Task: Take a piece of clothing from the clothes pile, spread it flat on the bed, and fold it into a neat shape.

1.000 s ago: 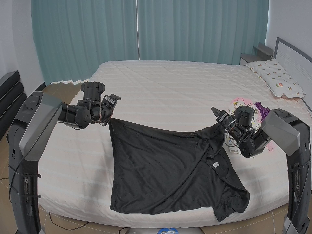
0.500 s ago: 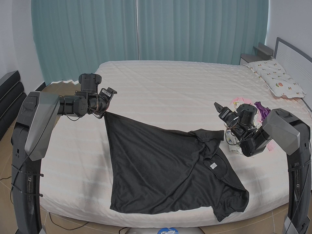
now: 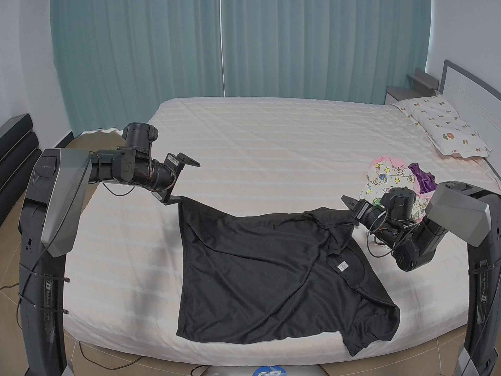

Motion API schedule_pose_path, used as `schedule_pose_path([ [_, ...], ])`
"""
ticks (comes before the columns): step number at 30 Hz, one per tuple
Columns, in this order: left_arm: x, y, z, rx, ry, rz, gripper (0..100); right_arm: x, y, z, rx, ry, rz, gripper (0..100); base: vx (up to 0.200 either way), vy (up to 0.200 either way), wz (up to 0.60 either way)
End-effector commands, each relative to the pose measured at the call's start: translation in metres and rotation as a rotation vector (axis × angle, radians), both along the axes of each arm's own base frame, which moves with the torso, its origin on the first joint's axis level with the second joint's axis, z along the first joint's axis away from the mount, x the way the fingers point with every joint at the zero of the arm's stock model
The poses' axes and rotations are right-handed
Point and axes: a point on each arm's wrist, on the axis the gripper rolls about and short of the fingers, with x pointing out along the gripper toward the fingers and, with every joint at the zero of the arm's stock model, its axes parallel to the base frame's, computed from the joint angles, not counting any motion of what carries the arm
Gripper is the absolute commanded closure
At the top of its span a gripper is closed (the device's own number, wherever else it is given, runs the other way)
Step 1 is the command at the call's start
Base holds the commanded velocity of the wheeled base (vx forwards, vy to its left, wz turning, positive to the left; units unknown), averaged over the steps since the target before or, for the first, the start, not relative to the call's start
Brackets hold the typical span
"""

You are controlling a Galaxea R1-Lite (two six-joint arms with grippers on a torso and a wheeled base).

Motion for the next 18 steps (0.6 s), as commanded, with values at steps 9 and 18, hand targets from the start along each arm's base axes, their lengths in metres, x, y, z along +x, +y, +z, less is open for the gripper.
schedule_pose_path([
  [9,0.002,0.042,0.01,-0.15,0.037,0.05,0,-0.031,0.0,-0.005,-0.048,0.086,0.026,0,0.0,0.0,0.0],
  [18,0.008,0.056,-0.011,0.053,0.004,0.157,0,-0.039,-0.001,-0.029,-0.163,0.183,0.046,0,0.0,0.0,0.0],
])
